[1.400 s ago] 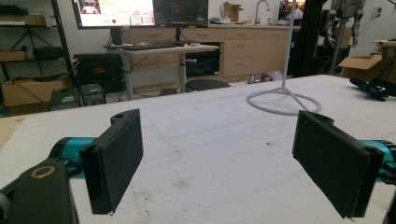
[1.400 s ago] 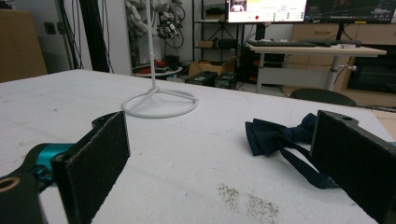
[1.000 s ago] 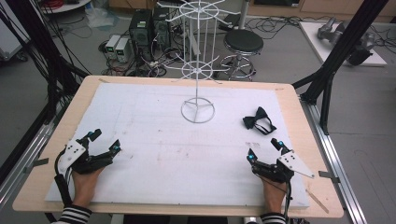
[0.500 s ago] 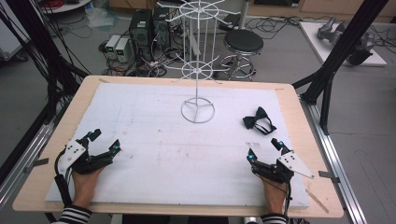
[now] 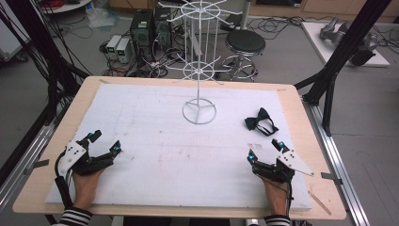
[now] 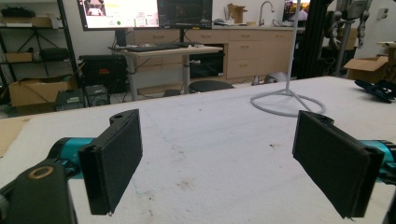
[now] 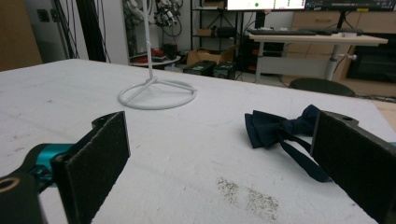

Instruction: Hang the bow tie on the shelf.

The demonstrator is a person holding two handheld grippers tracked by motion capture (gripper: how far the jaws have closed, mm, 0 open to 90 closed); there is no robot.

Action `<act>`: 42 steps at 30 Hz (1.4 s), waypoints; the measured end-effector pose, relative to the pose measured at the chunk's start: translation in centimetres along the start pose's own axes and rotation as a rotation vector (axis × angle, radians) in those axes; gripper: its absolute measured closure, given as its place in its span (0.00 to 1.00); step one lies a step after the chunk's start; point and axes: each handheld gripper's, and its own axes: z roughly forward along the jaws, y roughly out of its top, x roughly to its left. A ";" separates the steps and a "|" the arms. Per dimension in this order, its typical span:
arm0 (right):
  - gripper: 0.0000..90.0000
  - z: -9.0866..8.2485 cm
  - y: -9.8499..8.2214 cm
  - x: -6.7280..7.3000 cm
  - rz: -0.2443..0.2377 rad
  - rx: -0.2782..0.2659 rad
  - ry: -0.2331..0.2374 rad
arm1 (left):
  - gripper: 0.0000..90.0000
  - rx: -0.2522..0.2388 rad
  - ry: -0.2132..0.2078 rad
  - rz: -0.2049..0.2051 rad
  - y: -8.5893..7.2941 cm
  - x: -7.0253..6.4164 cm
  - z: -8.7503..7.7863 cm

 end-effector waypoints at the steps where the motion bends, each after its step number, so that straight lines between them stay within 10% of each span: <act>1: 0.04 0.0 0.0 -0.1 0.011 0.001 0.004 | 0.18 0.000 0.000 0.001 0.0 0.0 0.0; 42: 0.05 5.9 6.6 -4.6 -0.056 0.363 0.068 | 0.18 0.005 0.006 -0.001 0.0 0.0 0.0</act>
